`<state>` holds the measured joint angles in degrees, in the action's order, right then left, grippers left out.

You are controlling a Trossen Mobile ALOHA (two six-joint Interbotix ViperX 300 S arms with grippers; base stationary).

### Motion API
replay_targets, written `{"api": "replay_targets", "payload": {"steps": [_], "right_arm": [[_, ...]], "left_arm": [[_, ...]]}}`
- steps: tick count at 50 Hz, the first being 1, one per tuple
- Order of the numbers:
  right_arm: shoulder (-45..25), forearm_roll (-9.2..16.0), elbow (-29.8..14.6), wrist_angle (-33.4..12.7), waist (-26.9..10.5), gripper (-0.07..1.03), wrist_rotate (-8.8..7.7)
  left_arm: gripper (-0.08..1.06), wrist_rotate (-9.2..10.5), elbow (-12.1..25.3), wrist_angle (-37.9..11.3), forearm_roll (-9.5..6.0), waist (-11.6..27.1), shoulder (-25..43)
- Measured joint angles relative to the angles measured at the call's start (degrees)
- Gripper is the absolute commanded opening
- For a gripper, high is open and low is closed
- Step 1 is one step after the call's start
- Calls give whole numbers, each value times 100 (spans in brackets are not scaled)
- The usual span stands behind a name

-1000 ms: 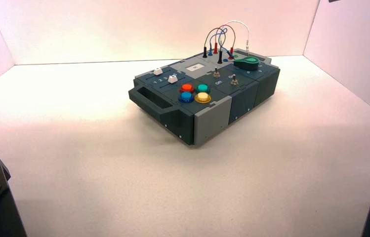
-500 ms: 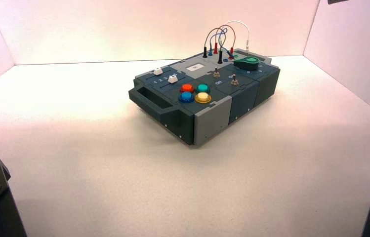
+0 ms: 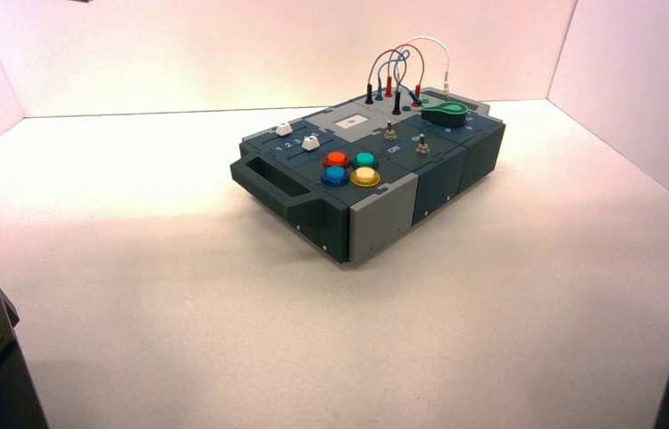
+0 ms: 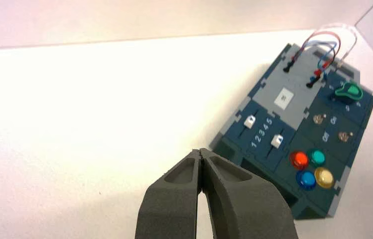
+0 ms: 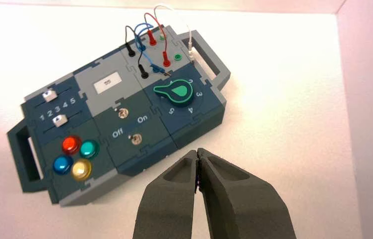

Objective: Insert the blue wire.

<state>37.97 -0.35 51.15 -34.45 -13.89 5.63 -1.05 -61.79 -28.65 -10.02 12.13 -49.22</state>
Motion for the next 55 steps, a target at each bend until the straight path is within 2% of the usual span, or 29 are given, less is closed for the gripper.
{"api": "replay_targets", "payload": {"steps": [16,27,35,42,55], "right_arm": [[-1758,26,-1037,35,26,-2,9],[-2848,35,-1608,149,299,-2,9],[-3393,35,-1925,237,501,-2,9],[-3788,35,-2224,264,527,-2,9],[-4412,44,-2689,211,519,-2,9]], "left_arm": [[-3,0,246,-334,-9,527,132],[-3,0,466,-606,-9,703,185],[-3,0,510,-659,-9,712,237],[-3,0,510,-668,-18,729,404],[-3,-9,703,-650,-88,940,1107]]}}
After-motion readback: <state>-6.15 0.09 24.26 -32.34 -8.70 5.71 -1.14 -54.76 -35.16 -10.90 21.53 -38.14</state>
